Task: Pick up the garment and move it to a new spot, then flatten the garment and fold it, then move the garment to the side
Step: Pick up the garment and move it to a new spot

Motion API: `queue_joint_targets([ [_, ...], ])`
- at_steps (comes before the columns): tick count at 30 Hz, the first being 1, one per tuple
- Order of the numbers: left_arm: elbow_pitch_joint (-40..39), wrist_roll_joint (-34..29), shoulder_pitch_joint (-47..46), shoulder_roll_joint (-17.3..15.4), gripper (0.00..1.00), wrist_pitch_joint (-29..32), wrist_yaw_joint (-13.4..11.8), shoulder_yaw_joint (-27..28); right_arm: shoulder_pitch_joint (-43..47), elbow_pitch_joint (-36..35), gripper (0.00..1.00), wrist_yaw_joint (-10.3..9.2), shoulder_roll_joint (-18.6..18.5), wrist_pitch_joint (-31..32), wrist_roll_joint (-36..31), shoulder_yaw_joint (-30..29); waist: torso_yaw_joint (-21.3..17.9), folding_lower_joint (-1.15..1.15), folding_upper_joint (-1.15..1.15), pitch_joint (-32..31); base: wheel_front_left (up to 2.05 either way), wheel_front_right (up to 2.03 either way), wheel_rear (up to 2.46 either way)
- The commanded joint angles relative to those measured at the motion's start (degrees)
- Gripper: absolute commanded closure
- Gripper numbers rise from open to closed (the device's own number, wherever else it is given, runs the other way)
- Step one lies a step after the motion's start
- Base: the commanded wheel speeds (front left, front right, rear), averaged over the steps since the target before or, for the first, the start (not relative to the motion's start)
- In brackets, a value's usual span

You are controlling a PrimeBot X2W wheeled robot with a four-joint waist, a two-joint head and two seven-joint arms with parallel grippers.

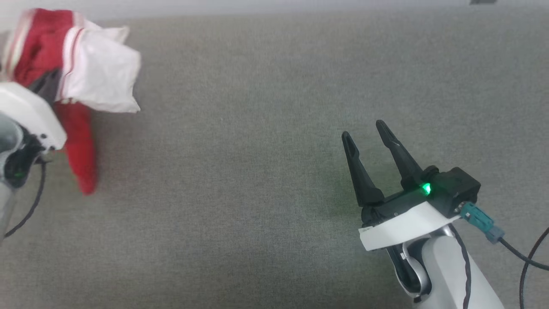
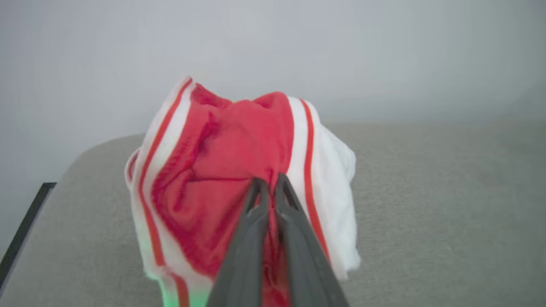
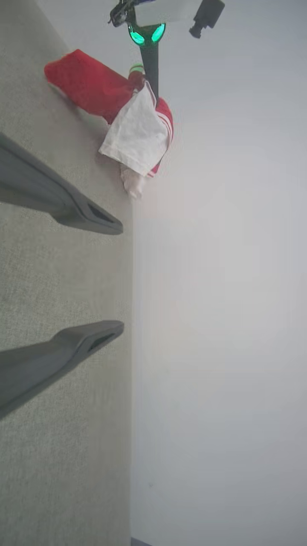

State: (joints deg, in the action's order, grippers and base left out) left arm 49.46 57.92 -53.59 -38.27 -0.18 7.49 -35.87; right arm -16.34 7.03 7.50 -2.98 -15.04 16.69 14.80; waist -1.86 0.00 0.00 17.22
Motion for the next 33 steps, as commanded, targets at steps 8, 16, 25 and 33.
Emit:
queue_joint_targets([
  [8, -17.99, 1.06, -4.15, -1.56, 1.00, 0.56, -0.08, -10.04, 2.01, -0.62, 0.00, -0.02, 0.09, -0.20, 3.11, 0.00, -3.12, 0.00, 0.00, -4.04, 0.00, 0.00, 0.00],
  [16, -34.14, 2.93, -11.19, 0.92, 1.00, 5.95, -0.08, -18.25, 2.46, -1.98, 0.00, -0.02, 0.12, -0.20, 7.10, -1.44, -10.61, 0.00, 0.00, -2.90, 0.00, 0.00, 0.00],
  [25, -37.82, 5.06, -22.74, 9.91, 1.00, 9.17, -0.09, -28.10, 2.02, -2.83, 0.00, -0.01, 0.16, -0.20, 12.03, -3.18, -18.97, 0.00, 0.00, 0.64, 0.00, 0.00, 0.00],
  [33, -33.04, 4.79, -26.51, 3.22, 1.00, 12.31, -0.08, -37.07, 2.18, -3.62, 0.00, -0.02, 0.14, -0.20, 14.21, -3.36, -22.22, 0.00, 0.00, 2.55, 0.00, 0.00, 0.00],
])
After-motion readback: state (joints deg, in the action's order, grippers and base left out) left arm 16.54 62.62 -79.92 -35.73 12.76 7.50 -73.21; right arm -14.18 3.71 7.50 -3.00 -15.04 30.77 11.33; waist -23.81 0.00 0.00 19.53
